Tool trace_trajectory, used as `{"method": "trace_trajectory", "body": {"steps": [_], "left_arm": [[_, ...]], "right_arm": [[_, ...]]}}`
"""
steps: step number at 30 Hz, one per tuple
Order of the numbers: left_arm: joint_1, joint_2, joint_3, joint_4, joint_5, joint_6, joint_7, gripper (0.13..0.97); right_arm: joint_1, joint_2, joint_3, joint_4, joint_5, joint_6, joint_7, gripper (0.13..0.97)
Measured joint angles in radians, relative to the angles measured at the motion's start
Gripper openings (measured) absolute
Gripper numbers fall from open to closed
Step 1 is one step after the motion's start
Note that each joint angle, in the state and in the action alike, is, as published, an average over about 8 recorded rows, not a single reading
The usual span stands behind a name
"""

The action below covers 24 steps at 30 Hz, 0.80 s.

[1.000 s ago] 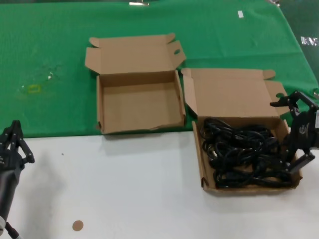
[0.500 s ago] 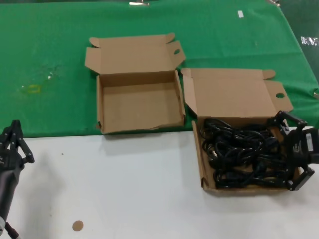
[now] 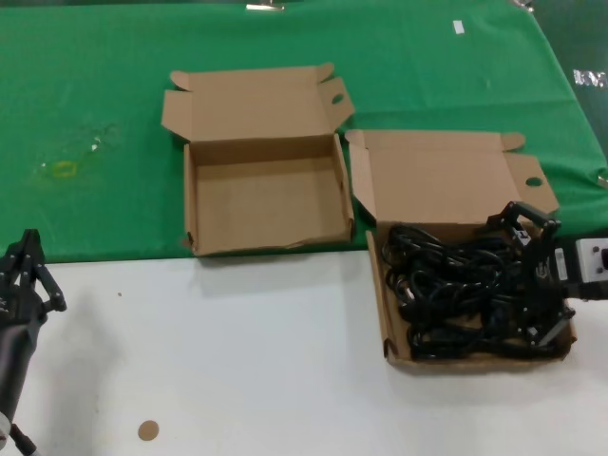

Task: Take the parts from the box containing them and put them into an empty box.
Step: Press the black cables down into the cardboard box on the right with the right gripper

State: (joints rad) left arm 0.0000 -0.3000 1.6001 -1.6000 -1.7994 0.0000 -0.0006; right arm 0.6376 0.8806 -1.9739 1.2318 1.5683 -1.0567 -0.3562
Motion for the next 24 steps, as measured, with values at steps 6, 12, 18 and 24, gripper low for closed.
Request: {"method": "trace_trajectory", "body": {"steps": [6, 12, 18, 24], "left_arm": [[0.0, 0.0, 0.0, 0.0, 0.0, 0.0, 0.0, 0.152], [0.0, 0.0, 0.0, 0.0, 0.0, 0.0, 0.0, 0.152], [0.0, 0.0, 0.0, 0.0, 0.0, 0.0, 0.0, 0.152], [0.0, 0.0, 0.0, 0.0, 0.0, 0.0, 0.0, 0.152]], "right_arm": [[0.015, -0.021, -0.008, -0.027, -0.02, 0.001, -0.013, 0.939], [0.026, -0.036, -0.014, -0.052, -0.037, 0.004, -0.02, 0.875], [0.036, -0.045, -0.017, -0.067, -0.051, 0.007, -0.023, 0.844], [0.042, -0.05, -0.018, -0.068, -0.061, 0.009, -0.019, 0.727]]}}
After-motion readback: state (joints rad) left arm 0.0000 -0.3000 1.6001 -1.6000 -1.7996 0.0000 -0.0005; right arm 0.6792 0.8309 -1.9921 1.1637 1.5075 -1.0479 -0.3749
